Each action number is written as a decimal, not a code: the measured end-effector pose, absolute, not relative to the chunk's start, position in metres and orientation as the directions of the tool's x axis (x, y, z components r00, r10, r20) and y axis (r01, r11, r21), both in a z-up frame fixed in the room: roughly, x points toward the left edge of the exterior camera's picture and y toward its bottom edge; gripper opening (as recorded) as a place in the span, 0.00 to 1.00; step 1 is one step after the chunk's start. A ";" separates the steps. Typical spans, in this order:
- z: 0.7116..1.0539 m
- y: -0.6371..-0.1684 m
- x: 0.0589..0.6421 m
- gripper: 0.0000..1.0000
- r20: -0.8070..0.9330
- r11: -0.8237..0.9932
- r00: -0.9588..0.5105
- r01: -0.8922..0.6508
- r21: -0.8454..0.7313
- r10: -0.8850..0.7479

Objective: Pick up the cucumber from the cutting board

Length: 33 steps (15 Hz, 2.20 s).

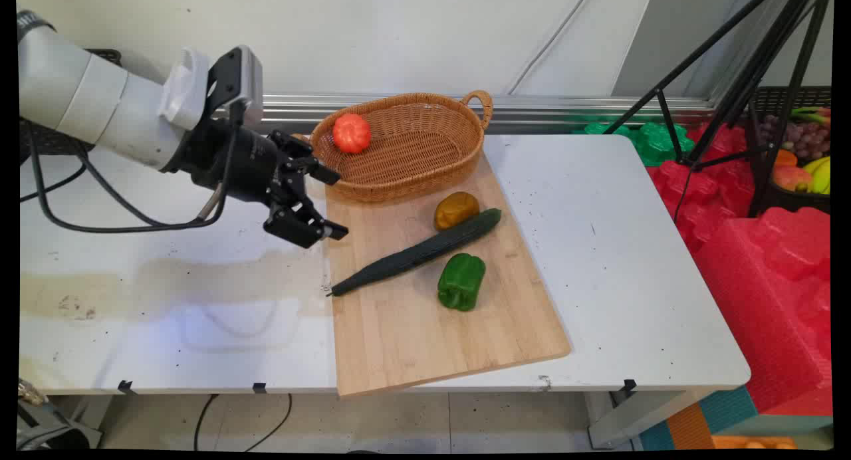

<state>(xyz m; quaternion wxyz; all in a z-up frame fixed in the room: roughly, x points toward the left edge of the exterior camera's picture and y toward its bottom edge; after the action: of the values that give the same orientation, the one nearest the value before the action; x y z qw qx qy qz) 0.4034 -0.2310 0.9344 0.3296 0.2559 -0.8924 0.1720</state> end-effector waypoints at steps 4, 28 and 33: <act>0.945 -0.241 0.385 1.00 0.673 0.772 -0.629 -0.621 -0.136 -0.388; 0.842 -0.337 0.268 1.00 0.361 0.723 -0.719 -0.673 -0.152 -0.593; 0.822 -0.345 0.258 1.00 0.331 0.734 -0.731 -0.664 -0.143 -0.597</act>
<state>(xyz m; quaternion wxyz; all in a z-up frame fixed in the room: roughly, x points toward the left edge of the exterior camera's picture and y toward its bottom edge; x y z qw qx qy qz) 0.2578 -0.3452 0.8221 0.1322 0.3421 -0.9216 0.1269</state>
